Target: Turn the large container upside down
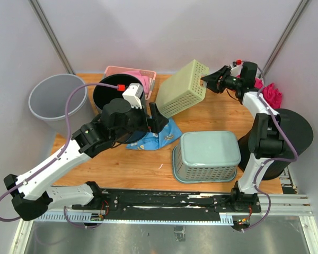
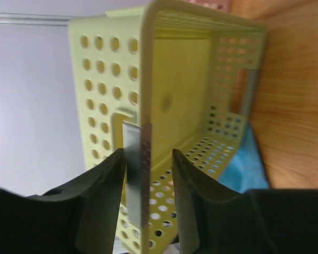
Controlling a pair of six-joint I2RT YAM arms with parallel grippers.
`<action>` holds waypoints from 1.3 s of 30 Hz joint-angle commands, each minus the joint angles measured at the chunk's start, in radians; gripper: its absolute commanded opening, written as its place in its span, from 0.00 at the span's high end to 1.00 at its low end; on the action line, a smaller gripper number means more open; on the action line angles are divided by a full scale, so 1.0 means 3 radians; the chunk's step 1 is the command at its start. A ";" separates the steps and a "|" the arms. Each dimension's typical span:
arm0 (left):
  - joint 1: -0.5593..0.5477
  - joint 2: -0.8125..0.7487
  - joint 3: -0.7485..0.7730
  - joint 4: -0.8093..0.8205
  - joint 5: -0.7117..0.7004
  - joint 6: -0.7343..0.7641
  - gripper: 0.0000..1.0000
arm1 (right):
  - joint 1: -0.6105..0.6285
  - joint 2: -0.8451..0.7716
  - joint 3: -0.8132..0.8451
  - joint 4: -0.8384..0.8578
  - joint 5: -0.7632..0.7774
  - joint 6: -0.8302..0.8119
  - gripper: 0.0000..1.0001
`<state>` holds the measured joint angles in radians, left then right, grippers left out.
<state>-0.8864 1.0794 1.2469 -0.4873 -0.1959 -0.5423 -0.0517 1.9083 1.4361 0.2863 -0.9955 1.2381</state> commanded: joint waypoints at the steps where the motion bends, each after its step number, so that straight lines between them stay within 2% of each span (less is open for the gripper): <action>1: 0.0014 0.0042 0.0081 0.0146 0.0075 -0.0007 0.01 | -0.0059 -0.0160 0.0415 -0.1826 0.0611 -0.1529 0.46; 5: 0.0014 0.0104 0.0099 0.0150 0.0138 -0.0008 0.01 | -0.0056 -0.0209 0.0812 -0.2489 0.1224 -0.2055 0.31; 13: 0.0014 0.0139 0.0104 0.0170 0.0174 -0.0001 0.01 | -0.0019 -0.0266 0.1162 -0.3072 0.1906 -0.2543 0.27; 17: 0.0014 0.0142 0.0115 0.0165 0.0187 -0.0008 0.01 | 0.0001 -0.0431 0.1129 -0.3140 0.2273 -0.2646 0.26; 22: 0.0014 0.0135 0.0167 0.0101 0.0102 0.0030 0.01 | 0.0286 -0.0503 0.1243 -0.3144 0.2134 -0.3087 0.25; 27: 0.0014 0.0017 0.0244 0.0002 -0.0200 -0.0001 0.01 | 0.0994 -0.0121 0.1667 -0.3406 0.2410 -0.3432 0.25; 32: 0.0014 -0.0345 -0.0039 0.0083 -0.0551 -0.0221 0.01 | 0.1579 0.0543 0.2361 -0.3692 0.2382 -0.3520 0.30; 35: 0.0015 -0.0426 -0.0101 0.0003 -0.0585 -0.0283 0.01 | 0.1808 0.0874 0.2693 -0.3733 0.2426 -0.3517 0.30; 39: 0.0014 -0.0428 -0.0108 -0.0080 -0.0531 -0.0304 0.01 | 0.1859 0.1226 0.2888 -0.3700 0.2360 -0.3333 0.30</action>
<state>-0.8856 0.9459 1.2308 -0.4896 -0.3237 -0.6071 0.5018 2.2070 2.2395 -0.7746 -0.3019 0.2165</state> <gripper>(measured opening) 0.992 0.703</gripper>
